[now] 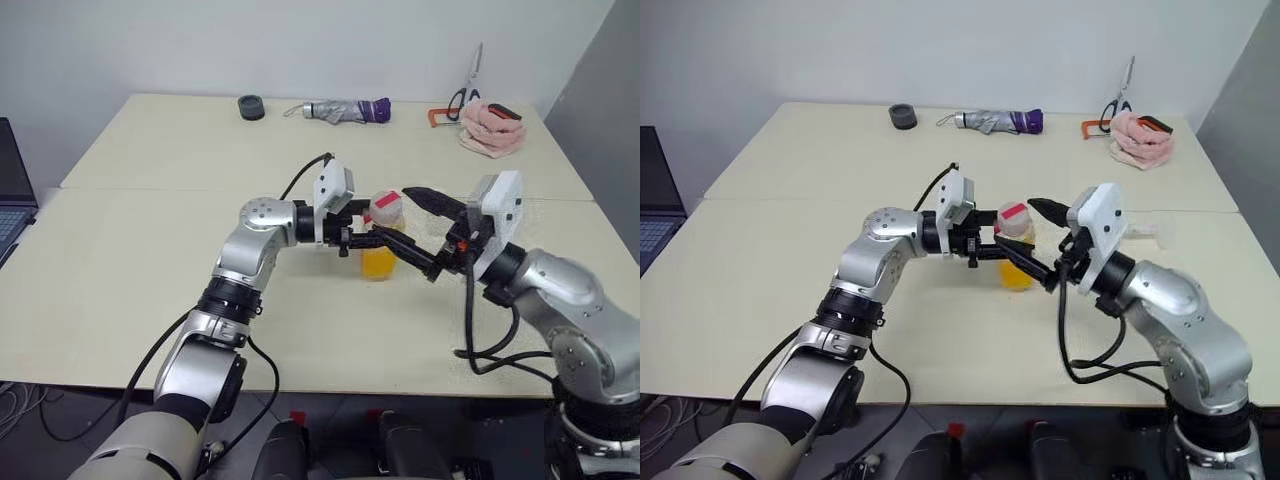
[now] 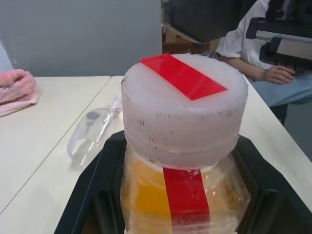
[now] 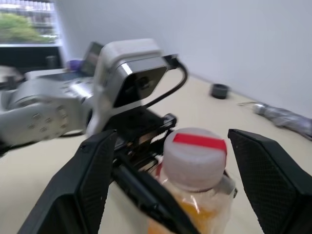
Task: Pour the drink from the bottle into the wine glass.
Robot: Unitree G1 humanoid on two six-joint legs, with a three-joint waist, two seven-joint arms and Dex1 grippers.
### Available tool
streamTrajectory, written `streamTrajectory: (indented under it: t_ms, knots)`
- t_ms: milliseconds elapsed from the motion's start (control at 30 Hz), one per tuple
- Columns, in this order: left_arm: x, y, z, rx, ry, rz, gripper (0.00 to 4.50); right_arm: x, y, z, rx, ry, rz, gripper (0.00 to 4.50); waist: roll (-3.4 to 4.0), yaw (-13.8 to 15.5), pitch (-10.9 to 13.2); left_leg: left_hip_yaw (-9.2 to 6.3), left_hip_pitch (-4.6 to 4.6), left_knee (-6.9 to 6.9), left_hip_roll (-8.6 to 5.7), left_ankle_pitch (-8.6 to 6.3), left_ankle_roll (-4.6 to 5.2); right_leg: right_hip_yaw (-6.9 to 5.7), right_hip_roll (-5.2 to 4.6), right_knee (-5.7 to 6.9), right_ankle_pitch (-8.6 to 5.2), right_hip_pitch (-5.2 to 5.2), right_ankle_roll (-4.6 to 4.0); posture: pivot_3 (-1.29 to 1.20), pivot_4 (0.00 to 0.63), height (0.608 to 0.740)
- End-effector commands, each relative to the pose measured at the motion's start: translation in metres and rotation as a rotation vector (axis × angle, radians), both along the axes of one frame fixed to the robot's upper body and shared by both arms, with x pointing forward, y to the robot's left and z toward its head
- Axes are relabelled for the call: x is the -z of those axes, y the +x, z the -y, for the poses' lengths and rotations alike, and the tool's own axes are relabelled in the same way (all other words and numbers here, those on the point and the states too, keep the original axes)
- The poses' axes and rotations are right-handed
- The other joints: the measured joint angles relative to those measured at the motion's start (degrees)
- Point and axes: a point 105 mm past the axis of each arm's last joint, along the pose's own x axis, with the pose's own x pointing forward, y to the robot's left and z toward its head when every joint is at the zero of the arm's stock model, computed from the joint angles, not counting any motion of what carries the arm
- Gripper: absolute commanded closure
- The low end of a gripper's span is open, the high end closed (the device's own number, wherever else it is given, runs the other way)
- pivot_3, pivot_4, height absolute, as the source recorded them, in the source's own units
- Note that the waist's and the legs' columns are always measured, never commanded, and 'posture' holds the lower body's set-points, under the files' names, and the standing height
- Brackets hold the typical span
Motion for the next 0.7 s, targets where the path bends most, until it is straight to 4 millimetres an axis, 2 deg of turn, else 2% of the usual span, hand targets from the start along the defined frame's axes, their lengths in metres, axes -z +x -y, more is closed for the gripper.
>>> streamTrajectory:
  t_ms: [33, 200, 433, 700]
  knots:
    - [-0.015, 0.000, 0.004, 0.019, -0.026, 0.041, 2.28, -0.009, 0.005, -0.002, 0.156, 0.005, 0.070, 0.63, 0.00, 0.03, 0.00, -0.03, 0.00, 0.00, 0.00, 0.00, 0.00, -0.03, 0.01, 0.01, 0.00, 0.00, 0.00, 0.00, 0.150, 0.740]
    - [-0.015, 0.001, 0.007, 0.030, -0.024, 0.042, 2.28, -0.004, 0.015, -0.004, 0.233, 0.016, 0.058, 0.63, 0.00, 0.13, 0.00, -0.02, -0.03, 0.01, -0.01, 0.02, -0.03, -0.03, 0.02, -0.02, 0.00, 0.00, -0.01, 0.00, 0.150, 0.740]
    - [-0.014, 0.003, 0.008, 0.036, -0.015, 0.050, 2.28, 0.004, 0.015, -0.010, 0.204, -0.004, 0.035, 0.63, 0.00, 0.11, 0.00, -0.01, -0.05, -0.02, -0.02, 0.02, -0.02, -0.03, 0.00, -0.07, -0.01, -0.01, -0.01, 0.00, 0.150, 0.740]
    - [-0.011, 0.003, 0.005, 0.030, -0.003, 0.057, 2.28, -0.001, 0.021, -0.009, 0.227, 0.026, 0.053, 0.63, 0.00, 0.10, 0.00, -0.02, -0.05, -0.02, -0.01, 0.01, -0.02, -0.03, 0.01, -0.06, -0.01, -0.01, -0.02, 0.00, 0.150, 0.740]
